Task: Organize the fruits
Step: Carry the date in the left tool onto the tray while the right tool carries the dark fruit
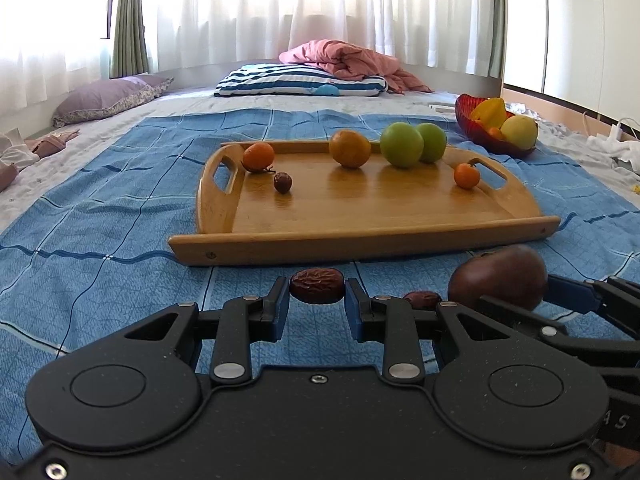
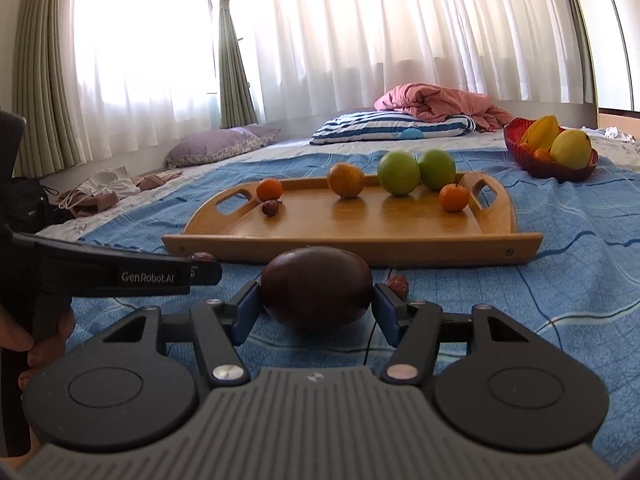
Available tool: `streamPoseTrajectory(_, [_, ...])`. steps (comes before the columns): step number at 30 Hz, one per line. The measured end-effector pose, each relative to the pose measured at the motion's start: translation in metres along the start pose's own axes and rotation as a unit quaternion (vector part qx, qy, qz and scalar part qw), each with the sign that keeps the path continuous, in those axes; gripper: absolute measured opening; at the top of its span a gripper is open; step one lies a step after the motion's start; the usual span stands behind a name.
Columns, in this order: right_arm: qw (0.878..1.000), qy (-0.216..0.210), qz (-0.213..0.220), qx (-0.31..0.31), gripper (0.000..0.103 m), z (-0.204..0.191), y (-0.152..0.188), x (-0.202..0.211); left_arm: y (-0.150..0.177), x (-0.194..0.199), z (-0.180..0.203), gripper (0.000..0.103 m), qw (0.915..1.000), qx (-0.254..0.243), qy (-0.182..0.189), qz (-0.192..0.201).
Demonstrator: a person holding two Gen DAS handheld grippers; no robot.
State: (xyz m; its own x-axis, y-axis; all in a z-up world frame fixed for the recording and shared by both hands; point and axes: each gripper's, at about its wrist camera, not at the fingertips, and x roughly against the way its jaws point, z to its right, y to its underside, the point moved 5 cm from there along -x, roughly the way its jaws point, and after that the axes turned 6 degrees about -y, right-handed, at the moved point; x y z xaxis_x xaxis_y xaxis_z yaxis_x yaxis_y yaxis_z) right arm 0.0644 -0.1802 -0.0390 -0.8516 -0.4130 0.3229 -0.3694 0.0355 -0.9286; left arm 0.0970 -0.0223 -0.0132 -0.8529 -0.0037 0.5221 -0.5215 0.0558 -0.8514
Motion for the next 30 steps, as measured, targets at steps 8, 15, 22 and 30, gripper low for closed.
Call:
streamPoseTrajectory(8, [1.000,0.016,0.014,0.012,0.061,0.001,-0.013,-0.005,-0.013,-0.003,-0.001,0.028,0.9999,0.009,-0.005,0.013])
streamPoseTrajectory(15, [0.999,0.030,0.007,0.036,0.063,-0.006,-0.011,-0.011,-0.010,-0.008,0.001,0.028,1.0000,0.010,-0.002,0.002])
streamPoseTrajectory(22, [0.998,0.038,0.006,0.048,0.075,-0.010,-0.007,-0.013,-0.008,-0.007,-0.001,0.028,0.9999,0.010,-0.005,0.000])
streamPoseTrajectory(30, [0.997,0.055,-0.015,0.045,0.079,-0.013,0.001,-0.019,-0.008,-0.007,-0.004,0.028,0.9999,0.009,-0.007,-0.002])
